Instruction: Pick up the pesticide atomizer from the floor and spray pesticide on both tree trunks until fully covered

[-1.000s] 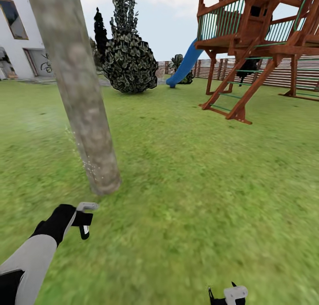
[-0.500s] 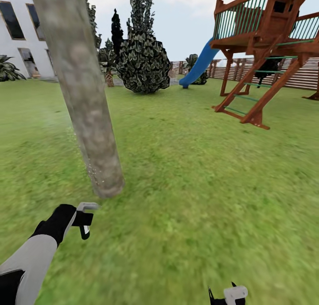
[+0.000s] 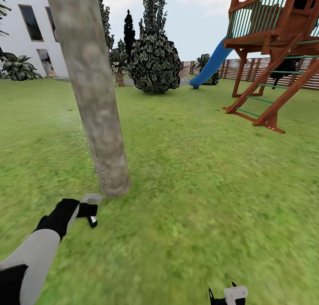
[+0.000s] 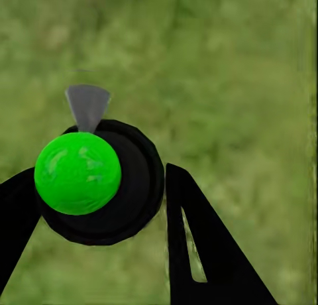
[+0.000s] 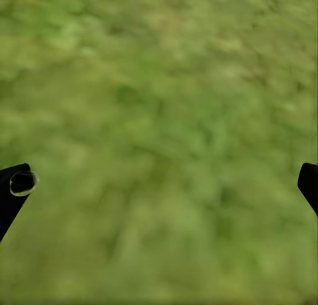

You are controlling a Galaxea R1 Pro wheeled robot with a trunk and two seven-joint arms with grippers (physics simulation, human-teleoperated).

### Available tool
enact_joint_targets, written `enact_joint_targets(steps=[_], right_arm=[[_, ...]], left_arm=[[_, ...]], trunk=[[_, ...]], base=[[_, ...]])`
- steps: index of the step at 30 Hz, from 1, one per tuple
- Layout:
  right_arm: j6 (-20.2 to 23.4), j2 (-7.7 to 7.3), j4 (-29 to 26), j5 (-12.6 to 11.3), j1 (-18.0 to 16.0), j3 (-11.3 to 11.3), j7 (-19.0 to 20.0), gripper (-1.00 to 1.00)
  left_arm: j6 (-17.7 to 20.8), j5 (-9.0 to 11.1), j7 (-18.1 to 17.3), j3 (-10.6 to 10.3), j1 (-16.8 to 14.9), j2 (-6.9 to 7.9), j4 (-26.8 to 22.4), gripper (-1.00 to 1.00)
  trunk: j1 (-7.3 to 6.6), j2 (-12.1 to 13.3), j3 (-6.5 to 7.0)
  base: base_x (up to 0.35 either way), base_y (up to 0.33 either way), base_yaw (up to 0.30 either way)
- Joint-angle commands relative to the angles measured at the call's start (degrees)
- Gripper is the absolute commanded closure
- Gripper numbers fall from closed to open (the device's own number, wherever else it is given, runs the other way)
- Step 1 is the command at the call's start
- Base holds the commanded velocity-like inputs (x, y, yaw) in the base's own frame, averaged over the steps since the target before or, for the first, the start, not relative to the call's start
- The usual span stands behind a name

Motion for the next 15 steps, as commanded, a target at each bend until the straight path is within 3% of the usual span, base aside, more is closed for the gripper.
enact_joint_targets(steps=[1,3,7,9,10,11,15], right_arm=[[0.00,-0.05,0.00,0.00,0.00,-0.01,0.00,-1.00],[0.00,-0.08,0.00,0.00,0.00,-0.02,0.00,-1.00],[0.00,-0.09,0.00,0.00,0.00,-0.08,0.00,-1.00],[0.00,-0.09,0.00,0.00,0.00,-0.08,0.00,-1.00],[0.00,-0.09,0.00,0.00,0.00,-0.08,0.00,-1.00],[0.00,-0.09,0.00,0.00,0.00,-0.08,0.00,-1.00],[0.00,-0.09,0.00,0.00,0.00,-0.08,0.00,-1.00]], left_arm=[[1.11,-0.33,-0.05,-0.06,-1.67,-0.22,-0.16,1.00],[5.40,-0.42,-0.21,-0.19,-5.08,-0.37,-0.44,1.00],[7.10,-0.47,-0.77,-0.28,-9.20,-0.35,-0.42,1.00],[8.83,-0.54,-4.48,-2.76,-10.46,-0.01,-0.42,1.00],[10.89,-0.55,-7.18,-5.88,-11.12,0.24,-0.49,1.00],[12.22,-0.56,-8.15,-7.13,-11.37,0.32,-0.60,1.00],[13.95,-0.53,-9.22,-8.56,-11.32,0.62,-3.94,1.00]], trunk=[[0.00,0.00,-0.01],[0.00,0.00,-0.01],[0.00,0.00,-0.01],[0.00,0.00,-0.01],[0.00,0.00,-0.01],[0.00,0.00,-0.01],[0.00,0.00,-0.01]], base=[[0.000,0.000,0.000],[0.000,0.000,0.000],[0.000,0.000,0.000],[0.000,0.000,0.000],[0.000,0.000,0.000],[0.000,0.000,0.000],[0.000,0.000,0.000]])
